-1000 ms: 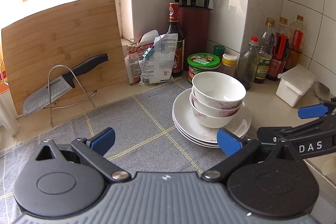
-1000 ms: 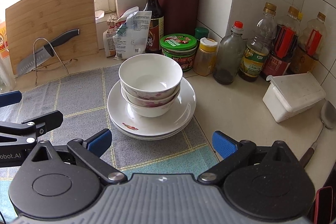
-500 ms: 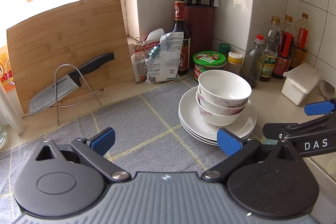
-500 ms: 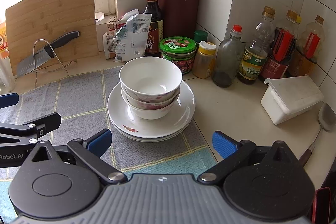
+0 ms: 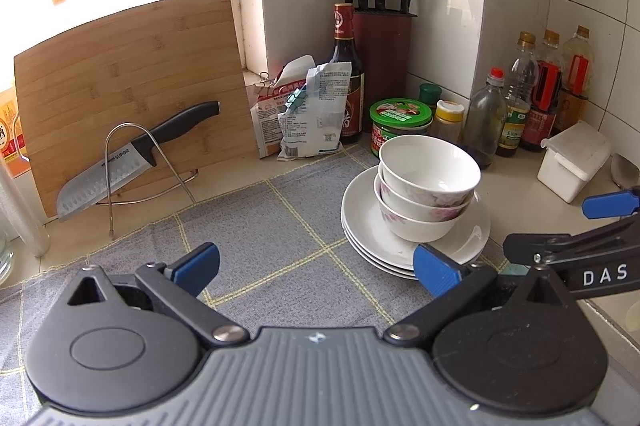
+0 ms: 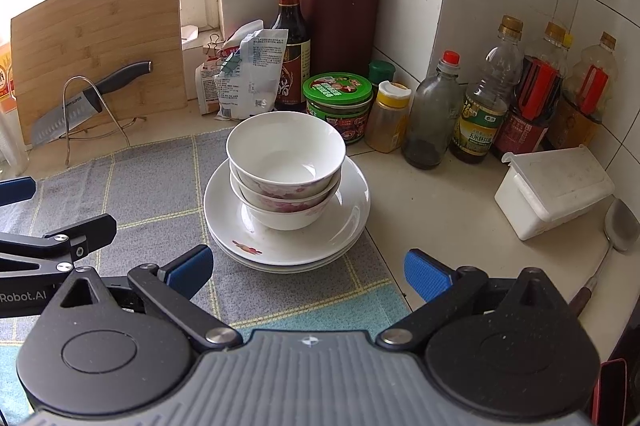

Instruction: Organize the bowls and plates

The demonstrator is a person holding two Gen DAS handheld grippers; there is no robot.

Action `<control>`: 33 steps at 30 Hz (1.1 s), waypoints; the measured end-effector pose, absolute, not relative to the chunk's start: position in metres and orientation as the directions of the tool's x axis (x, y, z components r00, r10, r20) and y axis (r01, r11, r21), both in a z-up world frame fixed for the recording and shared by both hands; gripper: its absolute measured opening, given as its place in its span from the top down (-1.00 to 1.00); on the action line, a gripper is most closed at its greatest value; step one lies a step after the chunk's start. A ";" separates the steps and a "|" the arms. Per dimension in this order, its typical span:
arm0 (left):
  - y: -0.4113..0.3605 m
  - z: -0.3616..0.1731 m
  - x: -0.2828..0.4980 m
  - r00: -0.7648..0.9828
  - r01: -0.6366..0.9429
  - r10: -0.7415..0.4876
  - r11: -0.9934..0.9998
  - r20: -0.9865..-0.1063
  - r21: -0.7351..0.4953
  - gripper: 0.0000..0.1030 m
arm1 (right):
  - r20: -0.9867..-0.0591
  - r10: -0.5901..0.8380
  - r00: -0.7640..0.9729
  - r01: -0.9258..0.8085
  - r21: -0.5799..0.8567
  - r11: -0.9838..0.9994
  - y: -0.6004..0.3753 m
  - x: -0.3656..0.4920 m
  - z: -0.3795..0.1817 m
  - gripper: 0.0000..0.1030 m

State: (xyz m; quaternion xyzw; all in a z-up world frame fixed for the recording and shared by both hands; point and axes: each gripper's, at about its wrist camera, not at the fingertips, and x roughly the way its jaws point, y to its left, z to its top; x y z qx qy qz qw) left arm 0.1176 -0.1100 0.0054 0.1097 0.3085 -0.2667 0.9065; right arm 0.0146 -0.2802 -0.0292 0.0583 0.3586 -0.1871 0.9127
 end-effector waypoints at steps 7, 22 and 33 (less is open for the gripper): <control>-0.110 0.006 0.119 0.668 0.546 -0.410 0.837 -0.621 0.034 -0.99 | -0.677 -0.301 0.672 0.381 -0.032 0.924 -0.280 0.016 -0.029 -1.00; -0.110 0.006 0.120 0.668 0.544 -0.405 0.838 -0.624 0.038 -0.99 | -0.677 -0.304 0.671 0.382 -0.036 0.924 -0.280 0.016 -0.029 -1.00; -0.109 0.006 0.119 0.671 0.541 -0.404 0.840 -0.623 0.038 -0.99 | -0.674 -0.303 0.674 0.378 -0.037 0.925 -0.280 0.015 -0.028 -1.00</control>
